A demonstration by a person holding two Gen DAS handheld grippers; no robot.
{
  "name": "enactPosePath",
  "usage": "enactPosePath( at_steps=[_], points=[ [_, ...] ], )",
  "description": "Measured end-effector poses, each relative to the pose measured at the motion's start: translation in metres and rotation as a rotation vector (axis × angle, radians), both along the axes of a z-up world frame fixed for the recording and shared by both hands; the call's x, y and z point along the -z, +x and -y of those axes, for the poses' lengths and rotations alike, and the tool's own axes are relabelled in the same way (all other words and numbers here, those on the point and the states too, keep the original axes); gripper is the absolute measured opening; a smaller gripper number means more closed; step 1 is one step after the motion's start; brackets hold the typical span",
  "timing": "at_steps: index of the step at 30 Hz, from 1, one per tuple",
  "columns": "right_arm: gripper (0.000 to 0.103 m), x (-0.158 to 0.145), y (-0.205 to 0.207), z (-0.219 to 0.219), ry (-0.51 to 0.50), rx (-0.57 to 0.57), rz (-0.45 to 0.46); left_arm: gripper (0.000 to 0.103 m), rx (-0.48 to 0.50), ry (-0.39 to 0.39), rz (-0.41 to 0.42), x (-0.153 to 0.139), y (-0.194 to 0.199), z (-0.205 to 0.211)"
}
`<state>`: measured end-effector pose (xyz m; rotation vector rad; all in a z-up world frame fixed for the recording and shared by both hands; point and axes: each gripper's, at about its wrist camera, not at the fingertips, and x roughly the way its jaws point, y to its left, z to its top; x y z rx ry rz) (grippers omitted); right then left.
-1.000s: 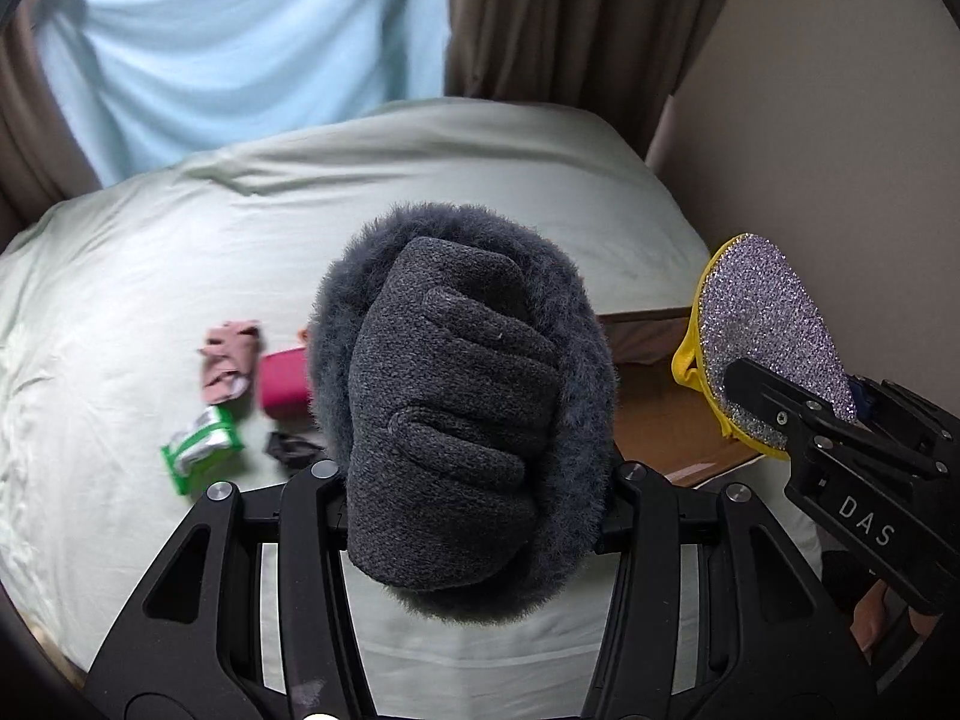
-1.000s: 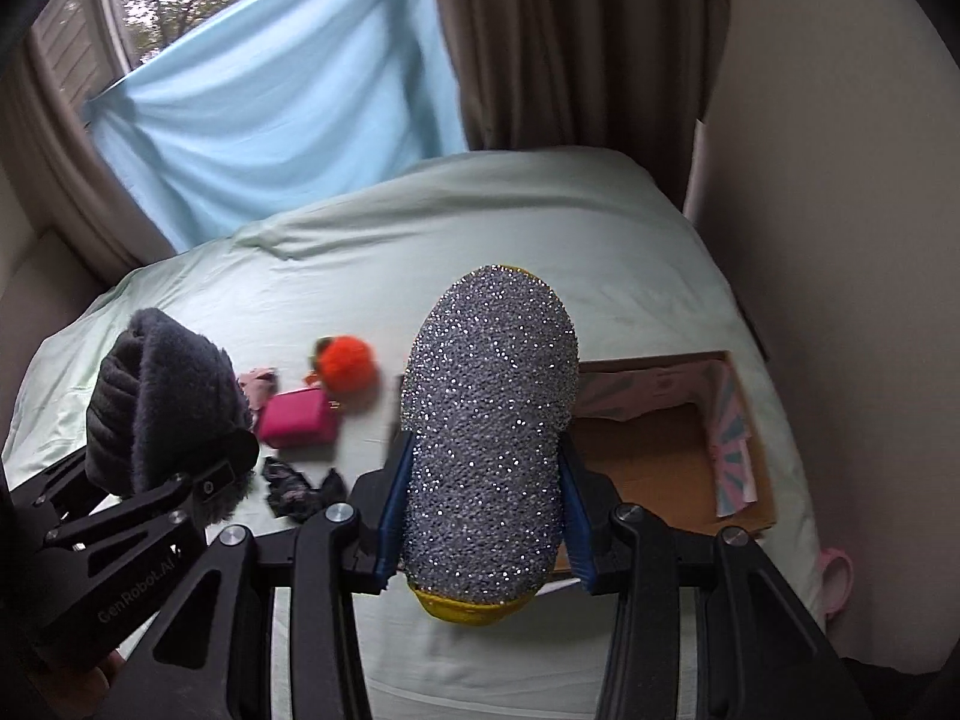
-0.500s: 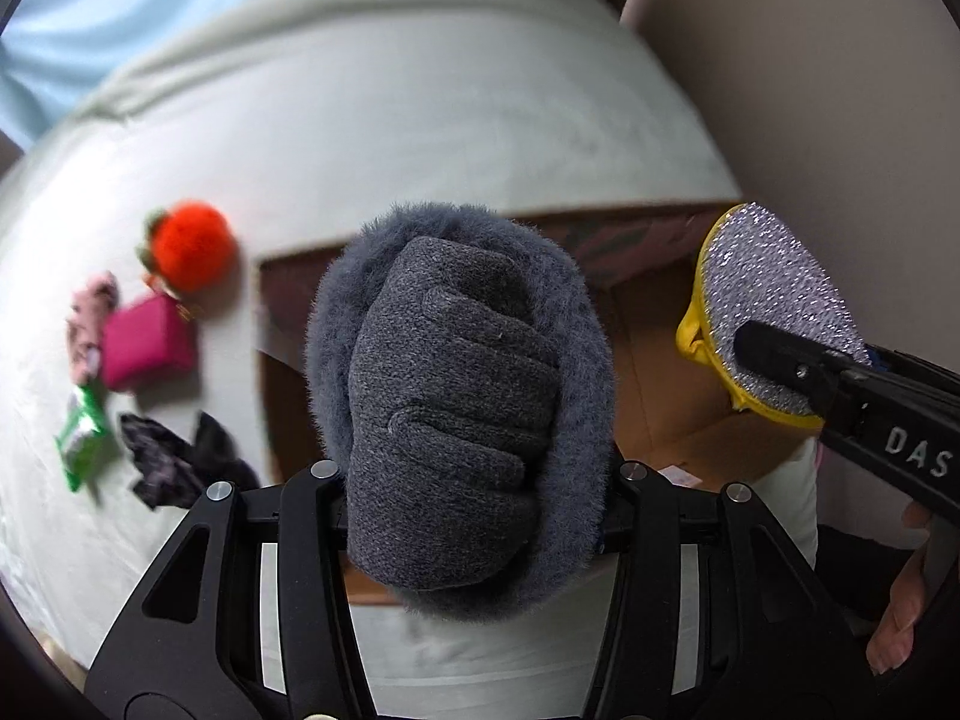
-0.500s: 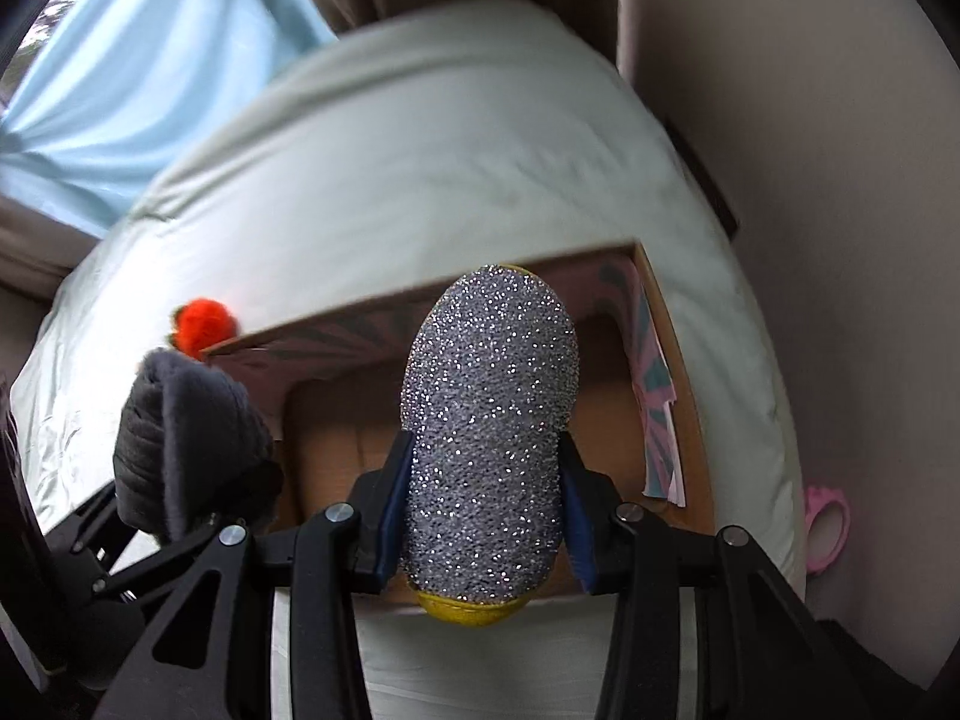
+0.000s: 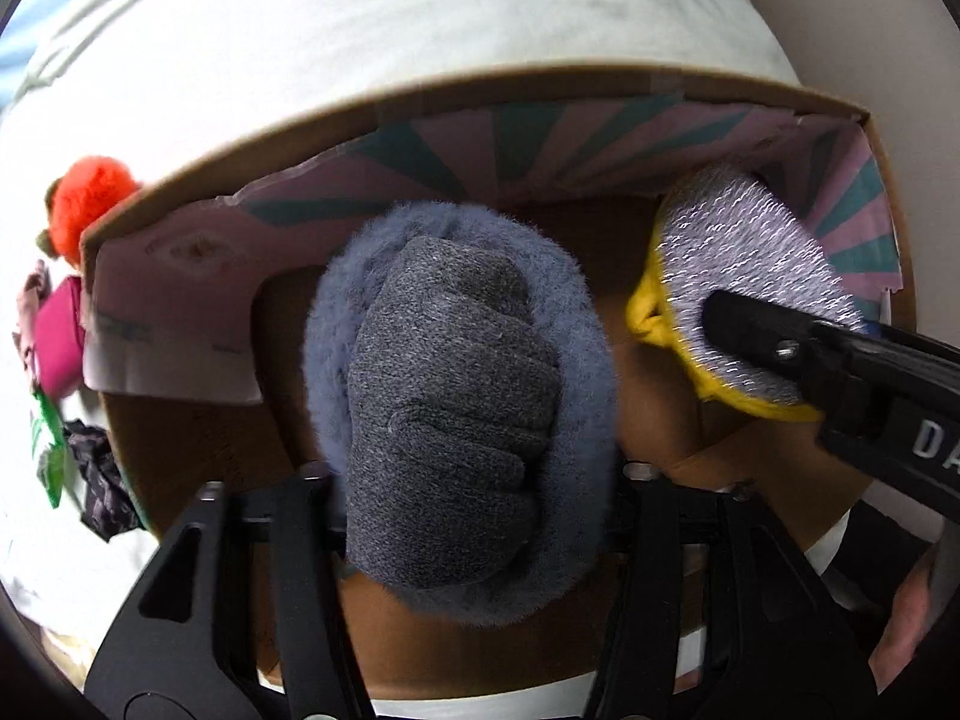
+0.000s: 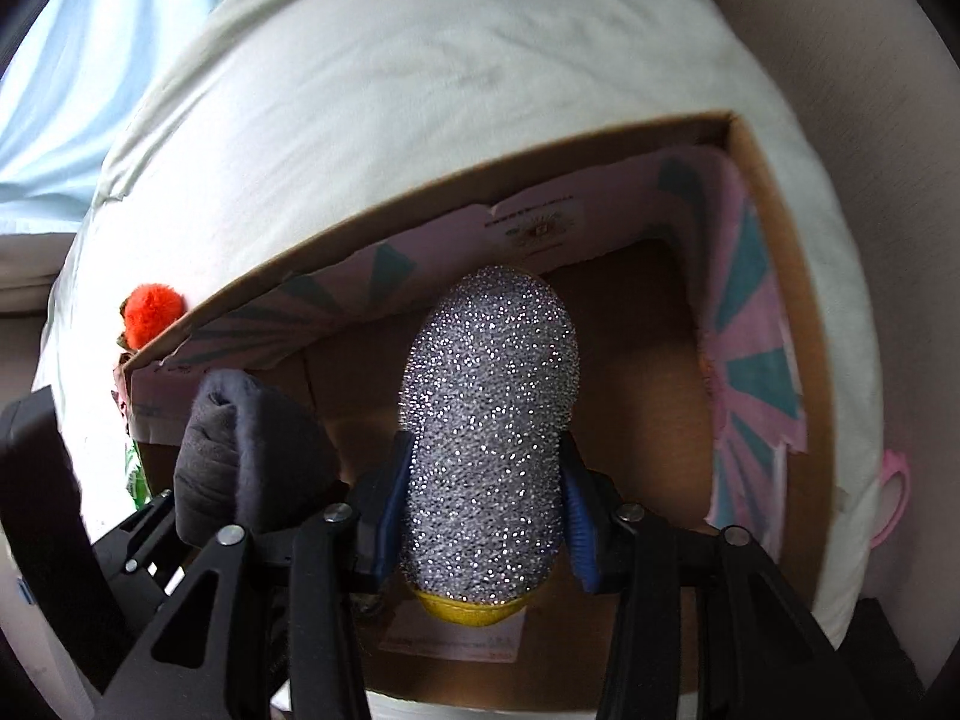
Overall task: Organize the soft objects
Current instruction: 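Open both grippers to drop the mitten and sponge into the box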
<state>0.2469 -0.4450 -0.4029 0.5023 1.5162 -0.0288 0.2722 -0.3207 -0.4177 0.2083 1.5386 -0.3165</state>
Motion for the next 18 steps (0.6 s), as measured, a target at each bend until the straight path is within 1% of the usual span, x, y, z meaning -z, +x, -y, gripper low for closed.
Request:
enactPosePath(
  at_steps=[1, 2, 3, 4, 5, 7, 11, 13, 15, 16, 18],
  points=[
    [0.061, 0.002, 0.002, 0.001, 0.000, 0.013, -0.009, 0.089, 0.014, 0.009, 0.012, -0.004, 0.001, 0.002],
    [0.080, 0.003, 0.003, 0.003, -0.002, 0.033, -0.007, 0.103, 0.025, 0.009, 0.023, -0.008, 0.004, 0.002],
    [0.087, 0.004, 0.004, 0.006, -0.001, 0.058, -0.006, 0.103, 0.037, 0.003, 0.034, -0.012, 0.004, 0.003],
    [0.092, 0.006, 0.003, 0.009, 0.037, 0.091, 0.002, 0.103, 0.050, 0.000, 0.031, -0.014, 0.004, 0.004],
    [0.094, 0.006, 0.003, 0.011, 0.067, 0.115, 0.004, 0.103, 0.056, 0.003, 0.023, -0.016, 0.004, 0.004],
    [0.094, 0.006, 0.002, 0.013, 0.072, 0.139, -0.008, 0.103, 0.059, 0.009, 0.014, -0.017, 0.006, 0.004],
    [0.094, 0.003, 0.002, 0.010, 0.068, 0.115, -0.007, 0.103, 0.045, -0.002, 0.011, -0.025, 0.007, -0.001],
    [0.094, 0.001, 0.000, 0.009, 0.063, 0.111, 0.007, 0.103, 0.048, -0.006, 0.012, -0.030, 0.008, -0.001],
    [0.094, -0.006, -0.006, 0.007, 0.054, 0.110, 0.024, 0.103, 0.053, -0.012, 0.017, -0.034, 0.004, -0.015],
    [0.094, -0.004, -0.010, 0.009, 0.050, 0.110, 0.037, 0.103, 0.053, -0.013, 0.020, -0.038, 0.002, -0.014],
    [0.094, -0.006, -0.007, 0.013, 0.048, 0.112, 0.051, 0.103, 0.053, -0.022, 0.031, -0.048, -0.002, -0.015]
  ],
)
